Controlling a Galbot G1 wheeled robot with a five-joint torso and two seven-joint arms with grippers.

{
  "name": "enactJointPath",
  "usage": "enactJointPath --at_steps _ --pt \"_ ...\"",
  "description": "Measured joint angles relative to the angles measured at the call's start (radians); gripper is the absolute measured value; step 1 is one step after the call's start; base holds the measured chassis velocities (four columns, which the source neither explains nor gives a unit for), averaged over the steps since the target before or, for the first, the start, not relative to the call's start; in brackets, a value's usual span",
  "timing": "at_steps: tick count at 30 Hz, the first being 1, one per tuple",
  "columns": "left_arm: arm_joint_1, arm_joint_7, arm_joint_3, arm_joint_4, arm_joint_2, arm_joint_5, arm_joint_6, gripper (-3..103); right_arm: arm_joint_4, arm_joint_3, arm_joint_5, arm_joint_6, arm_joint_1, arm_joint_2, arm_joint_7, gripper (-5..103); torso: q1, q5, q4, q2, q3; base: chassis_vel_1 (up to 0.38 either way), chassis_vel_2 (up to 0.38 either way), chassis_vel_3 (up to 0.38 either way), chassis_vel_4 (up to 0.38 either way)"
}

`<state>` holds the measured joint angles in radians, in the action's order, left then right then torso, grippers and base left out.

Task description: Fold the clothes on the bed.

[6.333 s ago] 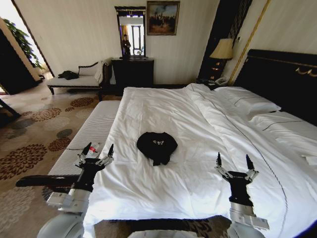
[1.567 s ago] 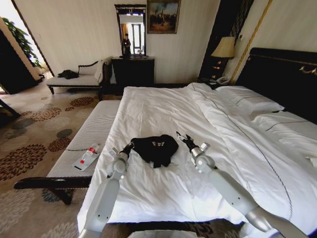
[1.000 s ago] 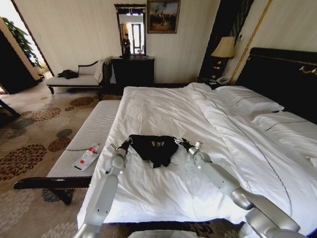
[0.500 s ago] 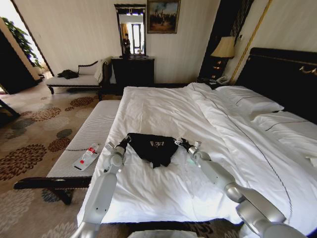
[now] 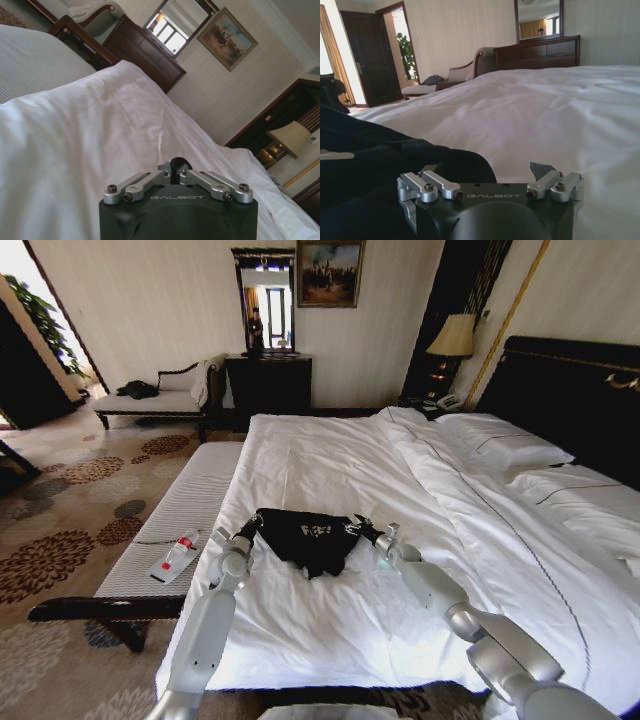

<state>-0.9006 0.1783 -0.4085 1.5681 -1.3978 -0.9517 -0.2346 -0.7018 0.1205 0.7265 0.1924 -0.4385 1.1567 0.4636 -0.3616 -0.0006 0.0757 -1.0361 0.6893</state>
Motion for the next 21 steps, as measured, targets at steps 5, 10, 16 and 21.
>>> enactJointPath --at_steps 5,10,16,21 --pt "0.0 0.0 0.001 -0.003 -0.005 0.001 0.0 2 0.004 0.002 -0.009 -0.004 0.003 0.0 -0.011 96 0.0 0.0 -0.0001 0.0 0.0 0.0 0.0 0.0 0.0" --pt "0.002 0.0 0.001 -0.007 -0.008 0.003 0.0 2 0.017 0.012 0.031 -0.012 0.021 0.007 0.016 71 0.0 0.0 0.0 0.0 0.0 0.0 0.0 0.0 0.0" --pt "0.0 0.0 -0.004 -0.007 -0.005 0.003 0.0 2 0.021 0.028 0.037 -0.013 0.031 0.015 0.044 55 0.0 0.0 -0.0003 0.0 0.0 0.0 0.0 0.0 0.0" --pt "-0.007 0.001 -0.01 -0.005 -0.002 0.003 0.001 2 0.021 0.039 0.014 -0.01 0.029 0.017 0.048 33 0.0 0.0 -0.0002 0.0 0.0 0.0 0.0 0.0 0.0"
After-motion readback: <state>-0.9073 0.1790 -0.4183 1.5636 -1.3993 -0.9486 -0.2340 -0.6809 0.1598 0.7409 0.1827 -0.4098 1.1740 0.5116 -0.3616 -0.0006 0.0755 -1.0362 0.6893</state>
